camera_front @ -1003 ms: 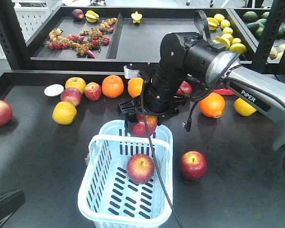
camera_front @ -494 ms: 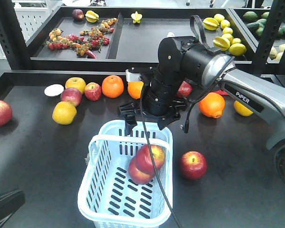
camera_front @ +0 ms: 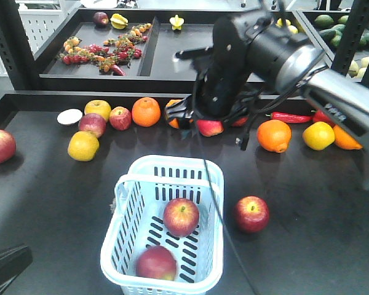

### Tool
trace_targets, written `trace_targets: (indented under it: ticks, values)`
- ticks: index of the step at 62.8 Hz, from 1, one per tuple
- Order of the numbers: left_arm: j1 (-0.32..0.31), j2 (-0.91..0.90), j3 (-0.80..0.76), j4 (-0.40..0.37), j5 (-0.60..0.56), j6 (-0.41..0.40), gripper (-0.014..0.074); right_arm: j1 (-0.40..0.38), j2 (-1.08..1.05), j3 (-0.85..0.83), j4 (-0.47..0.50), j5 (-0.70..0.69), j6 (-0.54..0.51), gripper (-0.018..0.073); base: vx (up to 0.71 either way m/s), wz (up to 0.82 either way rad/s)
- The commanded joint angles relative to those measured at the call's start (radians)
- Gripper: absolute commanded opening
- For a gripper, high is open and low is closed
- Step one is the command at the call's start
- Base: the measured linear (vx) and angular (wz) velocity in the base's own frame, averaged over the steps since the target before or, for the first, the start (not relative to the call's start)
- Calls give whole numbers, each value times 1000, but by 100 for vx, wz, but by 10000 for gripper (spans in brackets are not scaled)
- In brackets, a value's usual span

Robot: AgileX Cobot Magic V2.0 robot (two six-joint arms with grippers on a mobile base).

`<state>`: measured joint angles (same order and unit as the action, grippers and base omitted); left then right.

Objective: Pick three apples into basket with both arms
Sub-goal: 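Move the right gripper toward the red apple beside the basket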

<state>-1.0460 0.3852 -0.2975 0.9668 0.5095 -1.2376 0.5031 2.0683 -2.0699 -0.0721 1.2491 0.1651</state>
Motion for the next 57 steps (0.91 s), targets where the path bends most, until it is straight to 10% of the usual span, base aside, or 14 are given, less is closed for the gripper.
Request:
trace_targets:
  ticks: [1,32,57]
  values:
    - [-3,9,-28,26,-27,-10,-6,-6,-103,-33,-75,35,6,566,0,0]
    - [-3,9,-28,26,-27,-10,-6,-147,-191,-7,60,36,-85,549,0,0]
    - [-3,9,-28,26,-27,-10,-6,-239,-274,420,17,-112,-122,549,0,0]
